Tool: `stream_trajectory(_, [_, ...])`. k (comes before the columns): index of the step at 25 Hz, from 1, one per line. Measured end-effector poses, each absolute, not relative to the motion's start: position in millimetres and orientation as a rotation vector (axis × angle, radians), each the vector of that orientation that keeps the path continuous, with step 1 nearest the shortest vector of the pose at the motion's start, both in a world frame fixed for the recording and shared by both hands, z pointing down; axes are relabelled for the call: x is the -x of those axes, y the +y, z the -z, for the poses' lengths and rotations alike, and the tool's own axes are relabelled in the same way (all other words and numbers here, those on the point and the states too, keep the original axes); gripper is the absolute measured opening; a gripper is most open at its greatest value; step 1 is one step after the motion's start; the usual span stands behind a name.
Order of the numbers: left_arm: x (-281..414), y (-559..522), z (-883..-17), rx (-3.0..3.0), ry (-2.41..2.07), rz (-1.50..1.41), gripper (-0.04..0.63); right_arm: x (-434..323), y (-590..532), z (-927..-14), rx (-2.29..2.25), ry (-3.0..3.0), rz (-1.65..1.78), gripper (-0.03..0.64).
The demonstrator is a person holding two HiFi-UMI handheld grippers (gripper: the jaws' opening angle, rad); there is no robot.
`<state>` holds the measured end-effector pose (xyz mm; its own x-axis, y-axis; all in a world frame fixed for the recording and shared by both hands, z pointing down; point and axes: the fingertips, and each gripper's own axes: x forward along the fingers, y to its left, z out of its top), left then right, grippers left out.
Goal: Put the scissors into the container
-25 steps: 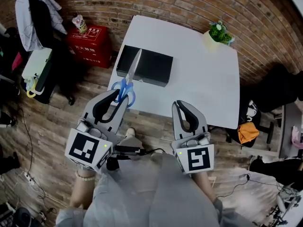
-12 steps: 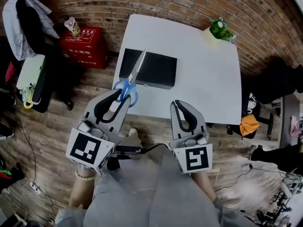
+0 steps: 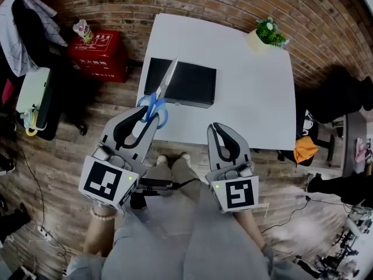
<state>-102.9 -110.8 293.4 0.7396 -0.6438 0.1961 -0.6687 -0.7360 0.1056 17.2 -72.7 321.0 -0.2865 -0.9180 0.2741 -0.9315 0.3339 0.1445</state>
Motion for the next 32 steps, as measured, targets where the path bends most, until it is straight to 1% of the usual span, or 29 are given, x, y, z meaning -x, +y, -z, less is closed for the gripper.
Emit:
stream_trajectory(13, [112.5, -139.3, -298.6, -2.745, -1.078, -0.225, 0.098, -0.6, -108.0, -342.6, -1.605, -2.310, -0.110, 0.048])
stream_trajectory(32, [117.9, -151.5, -321.2, -2.694, -1.132, -0.275, 0.097, 9.5, -135.1, -445.5, -1.528, -2.221, -0.428, 0.049])
